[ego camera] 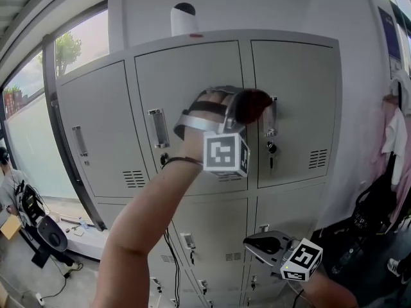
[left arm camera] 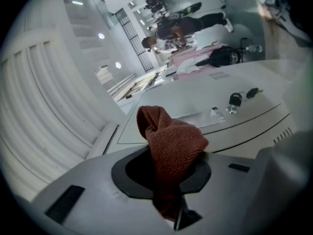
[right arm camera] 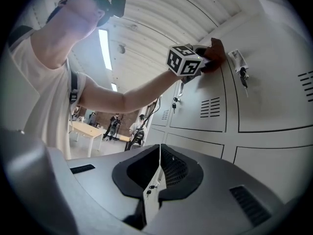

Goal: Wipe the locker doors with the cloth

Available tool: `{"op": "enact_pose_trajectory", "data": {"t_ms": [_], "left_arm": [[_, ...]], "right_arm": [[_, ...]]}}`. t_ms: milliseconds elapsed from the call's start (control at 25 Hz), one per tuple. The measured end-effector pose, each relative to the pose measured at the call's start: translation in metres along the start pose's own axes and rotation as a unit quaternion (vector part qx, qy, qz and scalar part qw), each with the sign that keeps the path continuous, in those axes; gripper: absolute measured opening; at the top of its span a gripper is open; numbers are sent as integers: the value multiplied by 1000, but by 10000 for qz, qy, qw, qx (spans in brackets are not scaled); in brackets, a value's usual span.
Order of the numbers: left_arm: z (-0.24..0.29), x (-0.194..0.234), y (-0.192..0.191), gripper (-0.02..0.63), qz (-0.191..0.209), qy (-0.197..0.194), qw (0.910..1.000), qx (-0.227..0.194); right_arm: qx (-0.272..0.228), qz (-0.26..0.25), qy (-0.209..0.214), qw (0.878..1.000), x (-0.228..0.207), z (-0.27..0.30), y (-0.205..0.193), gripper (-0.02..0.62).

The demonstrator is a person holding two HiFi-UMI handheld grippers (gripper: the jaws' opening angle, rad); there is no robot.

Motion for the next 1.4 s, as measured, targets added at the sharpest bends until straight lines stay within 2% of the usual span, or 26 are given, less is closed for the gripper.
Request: {"op": "enact_pose_trajectory", "data": {"t_ms": [80, 120, 240, 320, 400, 520, 640, 720, 800, 880, 960, 1120, 1280, 1400], "left_arm": [[1, 1, 0, 71, 197, 93, 9997, -68], [2, 5, -6, 71, 136, 176, 9997, -37], [1, 29, -39, 71, -510, 425, 9976, 177], [-3, 44, -68, 71, -930, 604, 9931, 390], [-11, 54, -100, 71, -1159, 846, 9872, 698], [-29, 67, -156, 71, -1557, 1227, 9720, 1261], [-46, 80, -212, 71, -2247, 1557, 9457, 1758], [-51, 86, -231, 71, -2629, 1603, 9326, 1884], [-51, 89, -229, 71, -2777, 1530, 9276, 1973], [-45, 89, -215, 71, -2780, 1418, 9298, 1950], [-36, 88, -193, 71, -2684, 1308, 9377, 1778], [-18, 81, -141, 71, -2141, 1152, 9597, 1408], [-1, 70, -98, 71, -1633, 1140, 9722, 1228], [9, 60, -61, 71, -1393, 1009, 9807, 927]], "right_arm": [[-35, 3, -21, 10000, 0, -2, 2, 18], [-37, 15, -26, 10000, -1, -2, 2, 18], [-25, 30, 13, 10000, -2, 2, 0, 18], [1, 0, 89, 10000, -2, 7, -1, 18], [18, -48, 186, 9998, -1, 14, 1, 18], [-20, -95, 376, 9992, 3, 26, 4, 18], [-27, -131, 558, 9984, 8, 37, 5, 18], [-28, -146, 633, 9979, 10, 43, 5, 18], [-70, -157, 655, 9977, 10, 45, 5, 18], [-157, -154, 618, 9978, 8, 43, 8, 18], [-247, -176, 538, 9981, 4, 39, 12, 18], [-369, -298, 295, 9984, -7, 26, 27, 18], [-361, -444, 94, 9983, -11, 4, 36, 18], [-422, -433, -56, 9982, -10, -7, 35, 18]]}}
Point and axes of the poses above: the fingertips, and each gripper's own axes: z forward along the fingers, x to its left, y out of its top, the point moved 6 cm from there along -z, backward along the fingers, and after that the axes turned 15 degrees about x, right-handed, at the moved point
